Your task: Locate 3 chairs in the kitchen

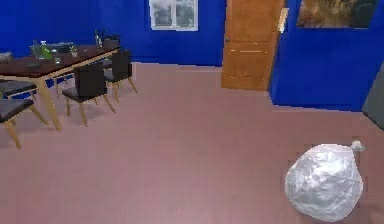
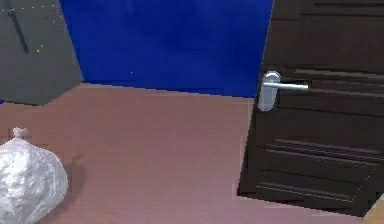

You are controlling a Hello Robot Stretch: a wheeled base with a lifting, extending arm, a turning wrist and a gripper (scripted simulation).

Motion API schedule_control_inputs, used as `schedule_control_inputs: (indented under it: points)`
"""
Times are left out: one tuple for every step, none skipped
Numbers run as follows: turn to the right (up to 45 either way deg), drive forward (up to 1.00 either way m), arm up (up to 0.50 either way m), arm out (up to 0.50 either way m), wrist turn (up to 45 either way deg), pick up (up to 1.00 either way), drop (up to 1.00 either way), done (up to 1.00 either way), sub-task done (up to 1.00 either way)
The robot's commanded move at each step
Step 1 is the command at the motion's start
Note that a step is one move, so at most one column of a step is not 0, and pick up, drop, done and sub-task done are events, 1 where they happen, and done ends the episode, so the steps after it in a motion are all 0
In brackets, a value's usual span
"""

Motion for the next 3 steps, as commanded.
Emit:
schedule_control_inputs:
  points:
    - [36.0, 0.0, 0.0, 0.0, 0.0, 0.0, 0.0, 0.0, 0.0]
    - [0.0, 0.3, 0.0, 0.0, 0.0, 0.0, 0.0, 0.0, 0.0]
    - [-45.0, 0.0, 0.0, 0.0, 0.0, 0.0, 0.0, 0.0, 0.0]
